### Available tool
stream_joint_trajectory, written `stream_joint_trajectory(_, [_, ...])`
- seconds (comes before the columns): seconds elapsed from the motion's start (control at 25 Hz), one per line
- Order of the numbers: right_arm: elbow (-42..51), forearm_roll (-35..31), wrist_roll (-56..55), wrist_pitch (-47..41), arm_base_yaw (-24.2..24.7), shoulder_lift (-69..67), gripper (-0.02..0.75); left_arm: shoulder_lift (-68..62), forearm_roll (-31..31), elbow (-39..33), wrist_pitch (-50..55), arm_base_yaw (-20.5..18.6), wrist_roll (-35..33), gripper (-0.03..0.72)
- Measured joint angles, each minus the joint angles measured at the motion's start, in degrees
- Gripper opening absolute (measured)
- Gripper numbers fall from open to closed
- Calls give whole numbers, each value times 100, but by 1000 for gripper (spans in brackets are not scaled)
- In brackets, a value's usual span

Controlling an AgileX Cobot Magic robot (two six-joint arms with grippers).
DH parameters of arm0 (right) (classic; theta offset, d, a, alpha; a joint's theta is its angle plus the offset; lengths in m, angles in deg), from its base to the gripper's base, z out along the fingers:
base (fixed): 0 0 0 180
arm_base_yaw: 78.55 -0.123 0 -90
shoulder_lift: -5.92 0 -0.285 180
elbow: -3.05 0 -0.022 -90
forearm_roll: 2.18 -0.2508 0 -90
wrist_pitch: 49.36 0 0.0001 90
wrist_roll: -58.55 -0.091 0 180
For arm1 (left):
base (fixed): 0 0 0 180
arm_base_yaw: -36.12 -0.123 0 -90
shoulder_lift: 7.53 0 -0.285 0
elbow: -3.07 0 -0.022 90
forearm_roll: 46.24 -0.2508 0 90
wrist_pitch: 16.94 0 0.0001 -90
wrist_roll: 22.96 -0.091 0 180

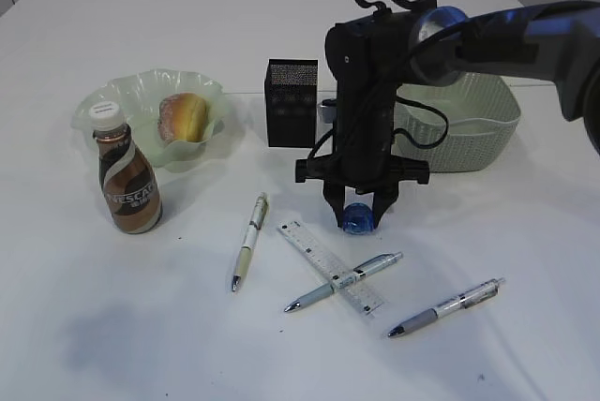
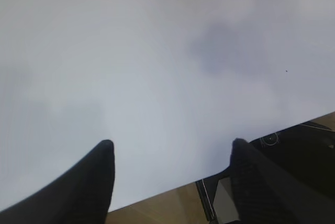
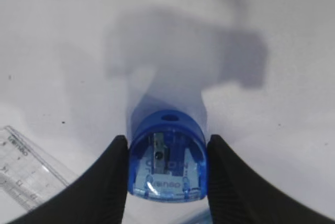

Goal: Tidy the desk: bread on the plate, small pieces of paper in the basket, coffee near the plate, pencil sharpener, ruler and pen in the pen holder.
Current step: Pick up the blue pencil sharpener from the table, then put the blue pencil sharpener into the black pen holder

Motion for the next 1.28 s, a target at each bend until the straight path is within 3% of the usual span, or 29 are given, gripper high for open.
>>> stream_joint_trajectory(0.16, [-19, 0, 40, -28, 0, 0, 344, 0, 0, 0, -23, 0, 0, 483])
stream_joint_trajectory(0.28, [-645, 0, 413, -133, 0, -13, 344, 0, 0, 0, -23, 0, 0, 482])
stream_joint_trajectory(1.12, [-2257, 38, 1516, -203, 0, -25, 344, 0, 0, 0, -33, 0, 144, 473])
stream_joint_trajectory(1.28, [-2397, 128, 1640, 133, 0, -48, 344, 0, 0, 0, -33, 0, 144, 468])
